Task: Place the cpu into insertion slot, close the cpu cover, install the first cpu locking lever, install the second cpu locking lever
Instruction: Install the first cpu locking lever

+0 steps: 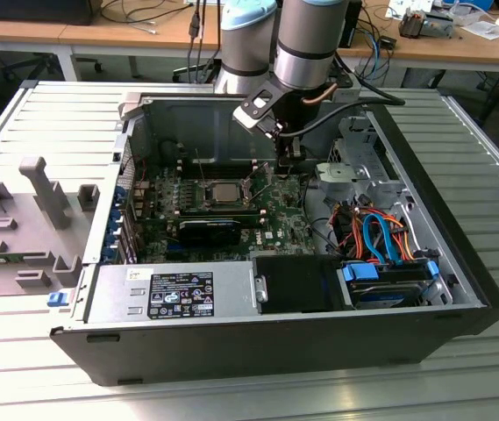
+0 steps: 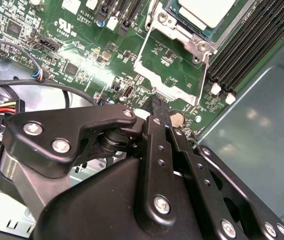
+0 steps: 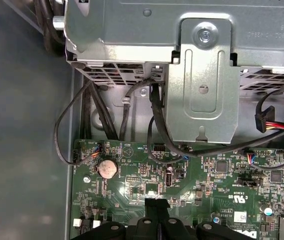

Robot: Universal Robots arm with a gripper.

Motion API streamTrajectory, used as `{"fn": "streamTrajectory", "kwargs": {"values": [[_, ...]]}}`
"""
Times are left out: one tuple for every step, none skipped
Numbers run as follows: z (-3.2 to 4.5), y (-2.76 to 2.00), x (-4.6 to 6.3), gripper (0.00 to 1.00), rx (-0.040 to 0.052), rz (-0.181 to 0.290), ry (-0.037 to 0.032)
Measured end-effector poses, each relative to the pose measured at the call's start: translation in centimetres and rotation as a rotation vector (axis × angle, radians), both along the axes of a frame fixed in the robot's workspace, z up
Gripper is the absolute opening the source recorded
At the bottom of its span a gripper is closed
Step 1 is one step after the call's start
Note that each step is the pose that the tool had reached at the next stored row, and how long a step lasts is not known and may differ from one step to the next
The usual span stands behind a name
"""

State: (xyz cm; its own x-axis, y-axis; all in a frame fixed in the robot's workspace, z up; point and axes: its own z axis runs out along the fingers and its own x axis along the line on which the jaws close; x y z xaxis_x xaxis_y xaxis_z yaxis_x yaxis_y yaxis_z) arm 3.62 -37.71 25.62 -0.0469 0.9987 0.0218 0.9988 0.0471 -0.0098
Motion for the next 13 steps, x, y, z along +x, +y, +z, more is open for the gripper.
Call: {"fn": "streamTrajectory", "kwargs": {"values": [[0.00, 0.00, -0.04, 0.11, -0.0001, 0.000, 0.0000], [0.00, 0.00, -0.07, 0.11, 0.0000, 0.000, 0.0000], [0.00, 0.00, -0.09, 0.11, -0.0001, 0.000, 0.0001], [0.00, 0.00, -0.12, 0.11, 0.0000, 0.000, 0.0000], [-0.01, 0.00, -0.17, 0.11, 0.0000, 0.000, 0.0001], [0.00, 0.00, -0.23, 0.11, -0.0001, 0.000, 0.0001], [-0.01, 0.00, -0.28, 0.11, 0.0000, 0.000, 0.0001], [-0.01, 0.00, -0.32, 0.11, 0.0000, 0.000, 0.0000], [-0.01, 0.00, -0.37, 0.11, -0.0001, 0.000, 0.0000], [-0.01, 0.00, -0.41, 0.11, -0.0001, 0.000, 0.0000], [-0.01, 0.00, -0.44, 0.11, 0.0000, 0.000, 0.0000], [-0.01, 0.00, -0.46, 0.11, 0.0000, 0.000, 0.0000], [-0.01, 0.00, -0.49, 0.11, 0.0000, 0.000, 0.0001]]}}
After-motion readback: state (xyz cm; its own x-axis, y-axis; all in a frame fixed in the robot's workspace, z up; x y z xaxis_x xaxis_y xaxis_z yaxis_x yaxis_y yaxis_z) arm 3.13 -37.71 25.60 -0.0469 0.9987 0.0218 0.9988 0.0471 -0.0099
